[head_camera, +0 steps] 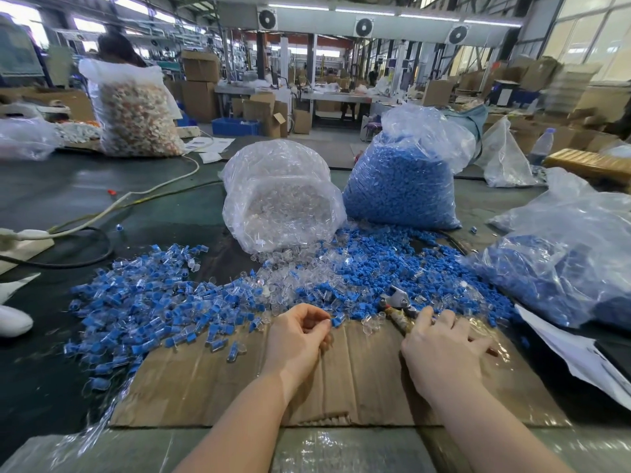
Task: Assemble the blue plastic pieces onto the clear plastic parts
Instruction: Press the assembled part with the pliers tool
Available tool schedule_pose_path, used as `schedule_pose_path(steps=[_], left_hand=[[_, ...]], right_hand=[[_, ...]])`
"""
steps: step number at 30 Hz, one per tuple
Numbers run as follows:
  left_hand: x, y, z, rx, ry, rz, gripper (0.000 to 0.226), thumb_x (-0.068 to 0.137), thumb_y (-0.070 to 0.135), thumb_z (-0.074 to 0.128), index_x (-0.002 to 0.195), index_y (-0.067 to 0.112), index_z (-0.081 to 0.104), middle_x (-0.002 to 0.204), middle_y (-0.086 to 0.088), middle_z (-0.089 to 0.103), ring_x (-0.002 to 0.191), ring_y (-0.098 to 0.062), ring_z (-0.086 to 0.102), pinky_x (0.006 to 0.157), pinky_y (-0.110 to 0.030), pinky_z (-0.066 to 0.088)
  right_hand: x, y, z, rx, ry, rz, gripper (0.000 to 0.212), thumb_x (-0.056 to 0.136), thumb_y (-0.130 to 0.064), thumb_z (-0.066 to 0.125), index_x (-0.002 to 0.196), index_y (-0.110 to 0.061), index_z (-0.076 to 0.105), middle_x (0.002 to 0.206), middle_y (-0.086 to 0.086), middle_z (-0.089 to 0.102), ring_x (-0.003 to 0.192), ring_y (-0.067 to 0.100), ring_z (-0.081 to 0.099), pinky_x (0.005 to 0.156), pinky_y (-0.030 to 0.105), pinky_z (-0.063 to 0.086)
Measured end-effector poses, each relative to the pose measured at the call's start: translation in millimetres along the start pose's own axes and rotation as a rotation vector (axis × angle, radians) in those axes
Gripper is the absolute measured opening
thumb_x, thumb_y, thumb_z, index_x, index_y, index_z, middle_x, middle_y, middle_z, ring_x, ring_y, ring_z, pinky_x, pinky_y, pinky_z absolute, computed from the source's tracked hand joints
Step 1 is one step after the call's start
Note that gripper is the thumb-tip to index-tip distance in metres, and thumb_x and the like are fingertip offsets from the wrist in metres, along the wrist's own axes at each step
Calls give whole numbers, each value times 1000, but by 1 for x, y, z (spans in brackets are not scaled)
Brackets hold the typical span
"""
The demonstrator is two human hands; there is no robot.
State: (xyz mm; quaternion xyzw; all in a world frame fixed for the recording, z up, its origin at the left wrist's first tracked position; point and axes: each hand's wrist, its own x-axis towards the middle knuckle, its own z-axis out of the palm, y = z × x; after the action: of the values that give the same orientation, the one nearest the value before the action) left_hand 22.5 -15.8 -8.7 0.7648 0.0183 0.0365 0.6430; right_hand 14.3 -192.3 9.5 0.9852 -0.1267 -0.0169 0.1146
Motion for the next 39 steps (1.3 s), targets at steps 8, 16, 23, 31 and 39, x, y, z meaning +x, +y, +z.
schedule_pose_path(steps=[8,16,23,31,39], left_hand=[[4,3,2,-112,21,-72,9,86,0,59,86,8,64,69,-9,66,59,-14,59,57,-21,51],[23,26,1,-348,113,-189,7,85,3,62,84,10,65,70,-3,63,53,-8,57,47,-19,48],[30,27,2,-354,157,-189,11,85,4,63,80,14,64,70,-2,64,54,-6,58,44,-17,44],[32,23,-1,-351,210,-208,12,85,3,63,81,14,65,73,-3,64,60,-8,60,46,-15,46],[33,21,-2,-320,244,-229,11,86,2,61,82,12,64,81,-8,65,68,-13,62,59,-24,51]], right_hand=[[7,14,-11,244,221,-156,24,100,-34,31,99,-14,44,95,5,51,85,18,53,74,29,50],[5,17,-51,1281,-564,-267,13,83,-12,64,87,-5,54,69,5,51,55,12,48,51,24,41],[-1,-1,-46,1446,-700,-135,17,85,2,50,101,-4,49,86,15,59,71,24,63,69,45,55],[-5,-8,-43,1323,-699,-225,11,83,-3,50,92,-8,51,86,14,61,82,29,65,77,49,54],[-8,-13,-43,1224,-671,-273,9,76,-10,52,83,-15,50,81,10,60,83,31,61,76,47,45]])
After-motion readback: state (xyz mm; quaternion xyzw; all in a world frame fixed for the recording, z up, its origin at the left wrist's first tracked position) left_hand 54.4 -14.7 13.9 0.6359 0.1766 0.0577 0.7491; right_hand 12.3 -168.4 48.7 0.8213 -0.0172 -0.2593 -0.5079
